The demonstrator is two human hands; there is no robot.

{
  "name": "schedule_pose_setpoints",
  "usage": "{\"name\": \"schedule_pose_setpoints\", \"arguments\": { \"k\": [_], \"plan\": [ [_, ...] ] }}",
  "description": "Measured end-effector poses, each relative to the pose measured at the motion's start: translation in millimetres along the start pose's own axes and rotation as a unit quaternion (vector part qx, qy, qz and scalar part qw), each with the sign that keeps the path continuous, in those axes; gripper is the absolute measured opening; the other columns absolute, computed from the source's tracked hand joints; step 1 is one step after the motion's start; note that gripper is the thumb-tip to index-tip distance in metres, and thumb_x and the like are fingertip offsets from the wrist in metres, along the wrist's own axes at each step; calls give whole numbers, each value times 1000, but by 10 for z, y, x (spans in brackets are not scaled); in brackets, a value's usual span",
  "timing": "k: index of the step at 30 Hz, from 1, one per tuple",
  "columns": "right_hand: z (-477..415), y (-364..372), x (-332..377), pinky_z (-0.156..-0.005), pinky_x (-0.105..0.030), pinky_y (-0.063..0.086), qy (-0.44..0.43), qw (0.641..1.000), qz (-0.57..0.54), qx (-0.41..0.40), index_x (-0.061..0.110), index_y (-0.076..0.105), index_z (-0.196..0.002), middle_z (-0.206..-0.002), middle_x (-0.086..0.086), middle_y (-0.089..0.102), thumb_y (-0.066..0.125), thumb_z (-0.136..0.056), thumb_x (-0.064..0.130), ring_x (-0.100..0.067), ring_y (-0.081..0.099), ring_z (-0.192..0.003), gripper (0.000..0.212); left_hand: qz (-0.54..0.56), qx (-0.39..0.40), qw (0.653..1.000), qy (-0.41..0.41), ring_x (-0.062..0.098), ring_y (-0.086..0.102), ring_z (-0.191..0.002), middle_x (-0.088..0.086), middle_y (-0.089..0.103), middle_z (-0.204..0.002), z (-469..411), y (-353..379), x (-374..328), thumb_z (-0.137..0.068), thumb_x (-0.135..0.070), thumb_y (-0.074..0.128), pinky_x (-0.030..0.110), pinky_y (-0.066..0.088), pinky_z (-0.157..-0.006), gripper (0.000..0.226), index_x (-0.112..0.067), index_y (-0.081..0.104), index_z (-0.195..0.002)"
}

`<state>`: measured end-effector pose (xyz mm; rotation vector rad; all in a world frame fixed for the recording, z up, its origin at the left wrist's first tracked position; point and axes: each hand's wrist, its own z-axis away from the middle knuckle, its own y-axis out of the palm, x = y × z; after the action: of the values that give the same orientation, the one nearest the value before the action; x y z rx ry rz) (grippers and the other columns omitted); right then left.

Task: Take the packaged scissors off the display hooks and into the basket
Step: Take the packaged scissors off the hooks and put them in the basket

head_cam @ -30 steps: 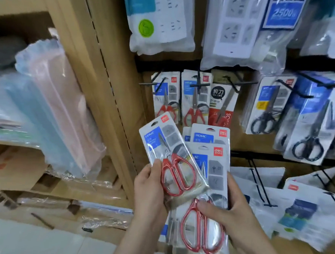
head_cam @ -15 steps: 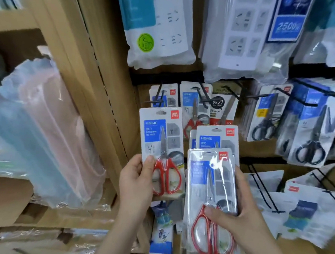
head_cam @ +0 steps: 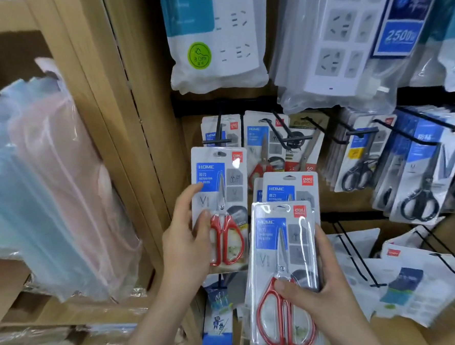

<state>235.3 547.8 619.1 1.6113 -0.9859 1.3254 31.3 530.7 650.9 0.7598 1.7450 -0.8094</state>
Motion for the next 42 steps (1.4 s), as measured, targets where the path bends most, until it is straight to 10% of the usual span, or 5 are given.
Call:
{"name": "schedule_pose_setpoints", "arguments": {
  "k": [9, 19, 28, 38, 42],
  "plan": [
    [-63, 18, 8, -79, -22, 57, 2, 1000, 11, -17, 59, 41, -126, -116, 25, 67, 81, -61, 15, -2, 66, -108, 89, -161, 73, 984, 3, 11, 61, -75, -19, 55, -120, -407, 83, 192, -102, -11, 46, 19, 49, -54, 69, -55, 21, -149],
    [-120, 47, -16, -90, -37, 56, 4, 1000, -6, -29, 64, 48, -122, -125, 11, 67, 85, -62, 16, -13, 66, -114, 86, -315, 50, 947, 27, 20, 60, -92, 2, 59, -116, -1334, 313, 305, -98, -10, 50, 38, 55, -74, 70, -42, 24, -154],
    [-182, 101, -17, -79, -31, 59, -4, 997, -14, -77, 37, 55, -122, -112, 7, 74, 79, -75, -2, -14, 71, -103, 67, 3, 207, 978, -31, 7, 65, -104, -13, 67, -110, 182, 295, 66, -83, -55, 61, 33, 57, -86, 35, -43, 62, -116],
    [-189, 323, -18, -71, -19, 58, -8, 991, -29, -127, 37, 58, -120, -102, 21, 73, 66, -85, 30, 0, 71, -92, 36, 143, 67, 975, -154, 22, 75, -78, 6, 77, -86, 327, 330, 107, -90, -26, 67, 29, 58, -62, 12, -17, 75, -94],
    [-181, 317, 24, -63, -10, 52, -6, 991, -25, -133, 38, 58, -118, -98, 24, 72, 51, -90, 42, 5, 70, -85, 29, 148, 40, 974, -164, 26, 75, -86, 3, 78, -87, 269, 353, 94, -97, -31, 59, 46, 60, -79, 22, -27, 76, -86]
  ]
}}
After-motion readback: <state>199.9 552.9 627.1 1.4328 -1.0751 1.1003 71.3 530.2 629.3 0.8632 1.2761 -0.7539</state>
